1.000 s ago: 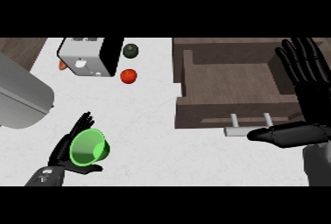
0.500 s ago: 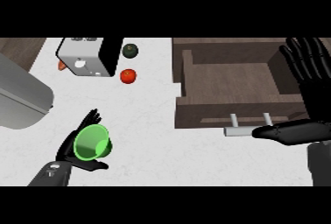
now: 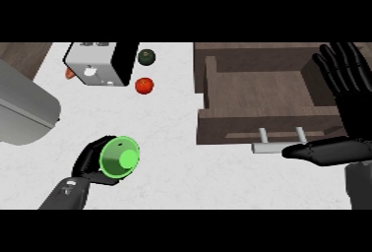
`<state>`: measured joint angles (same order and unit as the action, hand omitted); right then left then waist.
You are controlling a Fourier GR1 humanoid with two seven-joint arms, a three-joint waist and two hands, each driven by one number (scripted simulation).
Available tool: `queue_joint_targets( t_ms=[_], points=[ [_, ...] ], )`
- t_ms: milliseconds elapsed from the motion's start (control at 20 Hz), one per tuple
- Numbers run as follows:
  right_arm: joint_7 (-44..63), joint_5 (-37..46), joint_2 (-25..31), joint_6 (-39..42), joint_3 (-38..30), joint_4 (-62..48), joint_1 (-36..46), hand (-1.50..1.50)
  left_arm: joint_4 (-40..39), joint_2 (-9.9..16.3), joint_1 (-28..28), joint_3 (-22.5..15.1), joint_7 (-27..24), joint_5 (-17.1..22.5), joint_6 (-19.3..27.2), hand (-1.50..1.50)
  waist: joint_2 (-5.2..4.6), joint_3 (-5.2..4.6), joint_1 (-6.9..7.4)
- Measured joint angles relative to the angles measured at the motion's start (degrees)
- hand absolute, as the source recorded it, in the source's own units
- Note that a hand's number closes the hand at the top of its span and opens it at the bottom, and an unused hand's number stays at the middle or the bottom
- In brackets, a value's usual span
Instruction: Pick up the cup, place it into the drawer and close the drawer
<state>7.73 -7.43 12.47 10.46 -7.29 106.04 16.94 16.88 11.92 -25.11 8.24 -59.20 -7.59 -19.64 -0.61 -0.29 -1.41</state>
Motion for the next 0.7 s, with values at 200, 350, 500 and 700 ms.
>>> queue_joint_targets(
  t_ms=[200, 350, 500, 700],
  points=[
    [1.03, -0.70, 0.31, 0.05, -0.41, 0.20, 0.80, -1.50, 1.83, -1.08, 0.47, 0.87, -2.61, 0.34, 4.09, 1.50, 0.09, 0.03, 0.17],
    [0.51, -0.34, -0.17, -0.22, -0.22, 0.44, 0.00, -1.50, 3.26, -1.70, -0.27, 2.80, -2.80, 2.77, 4.25, 1.50, 0.16, 0.06, 0.32],
    [0.29, -0.72, -0.16, 0.03, -0.48, 1.04, -0.73, -1.50, 4.07, -2.86, -1.20, 6.61, -2.83, 6.35, 6.28, 1.50, 0.22, 0.09, 0.37],
    [0.01, -0.87, 0.07, 0.39, -0.79, 1.25, -1.39, -1.50, 4.97, -3.46, -3.83, 10.64, -2.39, 10.09, 8.54, 1.50, 0.25, 0.14, 0.40]
  ],
)
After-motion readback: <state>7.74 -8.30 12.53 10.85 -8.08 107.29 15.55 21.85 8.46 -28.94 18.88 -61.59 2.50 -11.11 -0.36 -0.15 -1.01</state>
